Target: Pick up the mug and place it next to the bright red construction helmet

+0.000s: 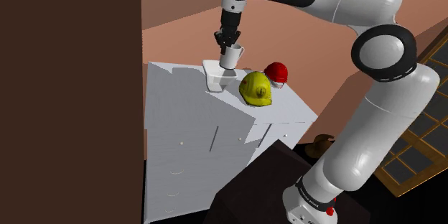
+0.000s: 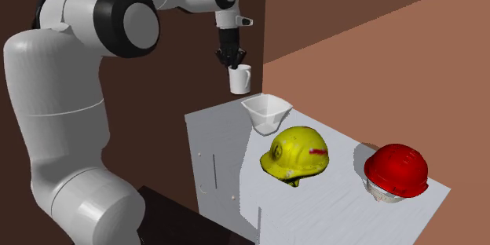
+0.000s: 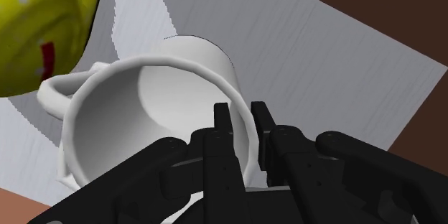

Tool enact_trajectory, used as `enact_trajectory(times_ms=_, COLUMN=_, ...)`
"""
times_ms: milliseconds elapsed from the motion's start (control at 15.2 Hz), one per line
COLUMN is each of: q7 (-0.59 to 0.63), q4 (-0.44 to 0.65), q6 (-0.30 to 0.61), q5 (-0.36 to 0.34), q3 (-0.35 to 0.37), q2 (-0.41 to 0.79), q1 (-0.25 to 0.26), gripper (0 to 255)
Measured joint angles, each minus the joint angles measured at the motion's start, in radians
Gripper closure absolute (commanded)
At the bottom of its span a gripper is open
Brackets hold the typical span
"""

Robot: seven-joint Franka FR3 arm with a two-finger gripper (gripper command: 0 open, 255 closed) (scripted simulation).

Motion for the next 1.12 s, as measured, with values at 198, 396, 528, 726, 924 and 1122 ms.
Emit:
enact_trajectory(times_ms=198, q7=-0.061, q4=-0.09, q6=0.021, q5=0.006, q3=-0.028, q2=-0.073, q1=-0.035, gripper=255)
enact_trajectory(times_ms=396, q7=-0.132, q4=-0.159, q6=0.041, q5=0.006, q3=-0.063, q2=-0.128, q1=-0.073, gripper=255)
enact_trajectory(times_ms=528, q7=-0.175, q4=-0.209, q6=0.059, q5=0.005, q3=-0.085, q2=-0.164, q1=-0.094, gripper=255)
enact_trajectory(times_ms=726, q7=-0.241, q4=-0.246, q6=0.072, q5=0.001, q3=-0.121, q2=-0.193, q1=-0.127, gripper=255)
enact_trajectory(times_ms=924, q7=-0.305, q4=-0.292, q6=0.081, q5=-0.006, q3=-0.156, q2=-0.235, q1=-0.157, gripper=255)
enact_trajectory(times_ms=1122, q7=-0.377, q4=-0.311, q6=0.091, q5=-0.014, q3=-0.197, q2=-0.251, q1=-0.19, gripper=255)
